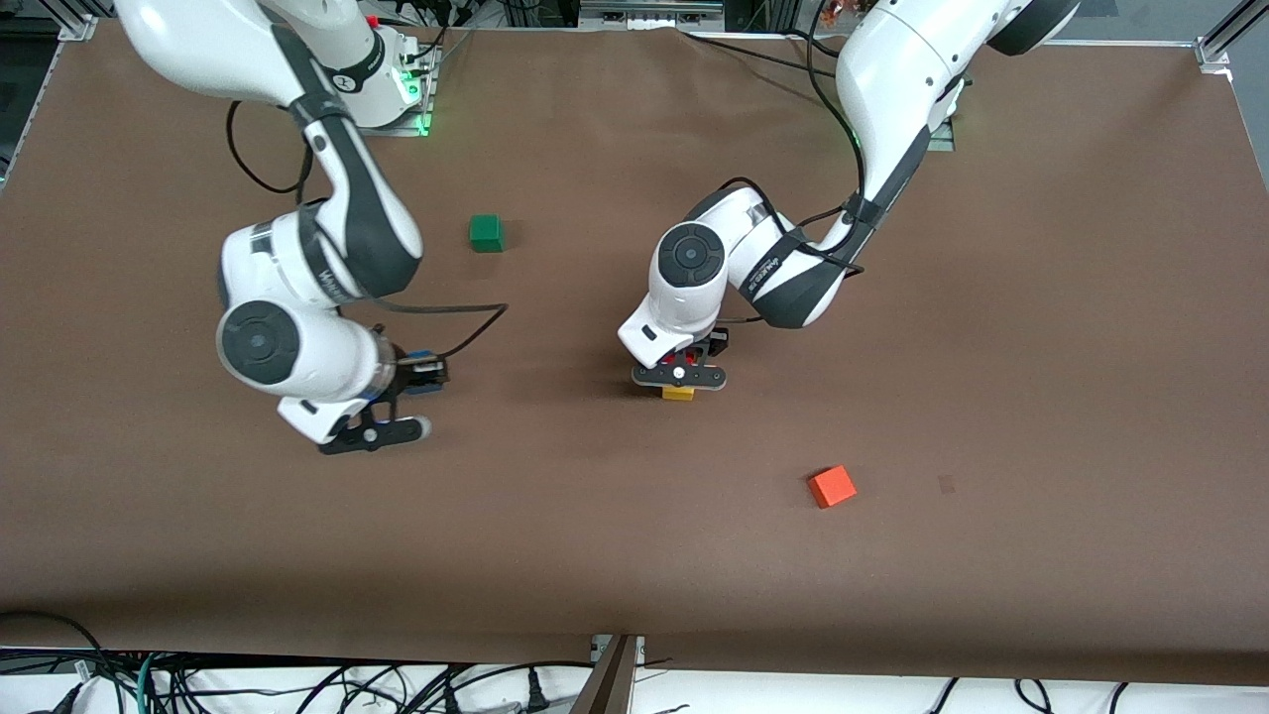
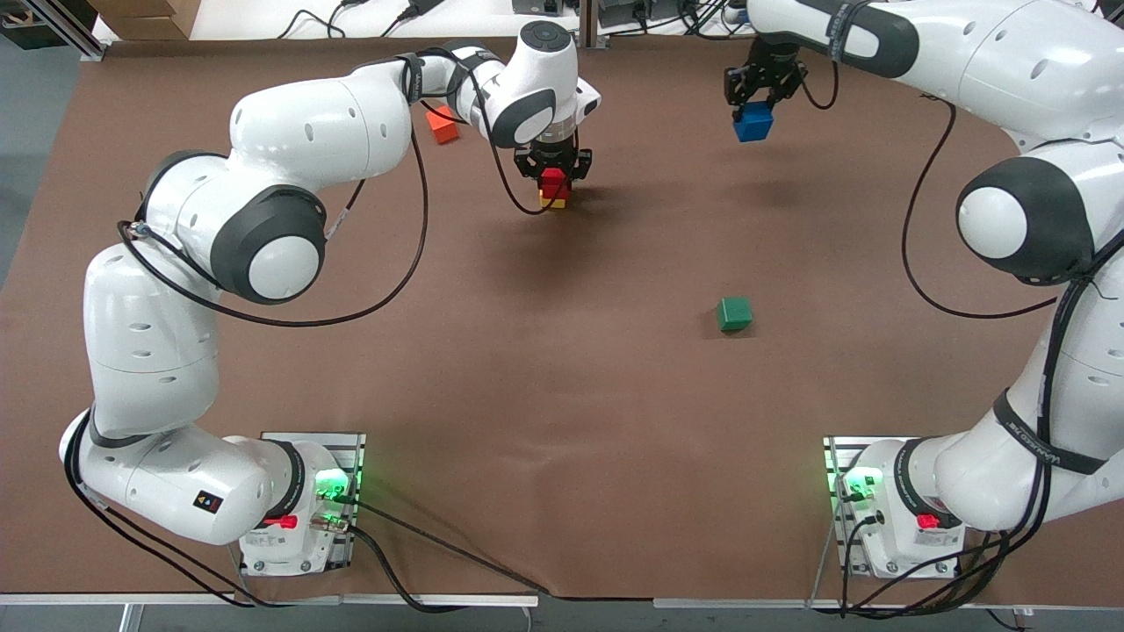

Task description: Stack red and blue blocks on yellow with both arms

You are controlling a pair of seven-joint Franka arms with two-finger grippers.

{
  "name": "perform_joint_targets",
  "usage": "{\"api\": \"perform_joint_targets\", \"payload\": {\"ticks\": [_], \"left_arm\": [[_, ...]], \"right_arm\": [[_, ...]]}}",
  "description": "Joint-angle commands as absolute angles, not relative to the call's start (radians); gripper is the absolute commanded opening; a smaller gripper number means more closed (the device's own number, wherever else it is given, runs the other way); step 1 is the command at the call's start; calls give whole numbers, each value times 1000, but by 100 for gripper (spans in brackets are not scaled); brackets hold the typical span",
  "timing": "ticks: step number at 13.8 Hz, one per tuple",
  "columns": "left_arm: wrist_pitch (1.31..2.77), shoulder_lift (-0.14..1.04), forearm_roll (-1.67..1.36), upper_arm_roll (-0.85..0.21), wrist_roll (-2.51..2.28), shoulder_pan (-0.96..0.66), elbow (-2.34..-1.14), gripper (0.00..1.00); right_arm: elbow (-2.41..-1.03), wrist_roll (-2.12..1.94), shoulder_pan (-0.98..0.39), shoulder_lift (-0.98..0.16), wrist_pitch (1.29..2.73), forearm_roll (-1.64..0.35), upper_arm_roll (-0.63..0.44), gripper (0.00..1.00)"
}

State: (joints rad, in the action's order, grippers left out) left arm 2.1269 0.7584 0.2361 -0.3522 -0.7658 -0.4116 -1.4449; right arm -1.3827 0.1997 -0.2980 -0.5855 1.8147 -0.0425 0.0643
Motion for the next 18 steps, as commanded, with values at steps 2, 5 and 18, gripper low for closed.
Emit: {"api": "perform_joint_targets", "payload": {"ticks": [2,5,18], "left_arm": [[2118,776,267,-337,-779,-426,-1407,14],[2118,772,265,-336,-776,-419,-1405,46],[1827,506,212,-348,-522,-25,-1244,100]], "right_arm": [[-1302,352,-359,-597,1755,-99,63,49],[-1287,425,-405,-597,1755,-118,64,49],[-1211,892,-682,-741,2071,-106,60,50]]}}
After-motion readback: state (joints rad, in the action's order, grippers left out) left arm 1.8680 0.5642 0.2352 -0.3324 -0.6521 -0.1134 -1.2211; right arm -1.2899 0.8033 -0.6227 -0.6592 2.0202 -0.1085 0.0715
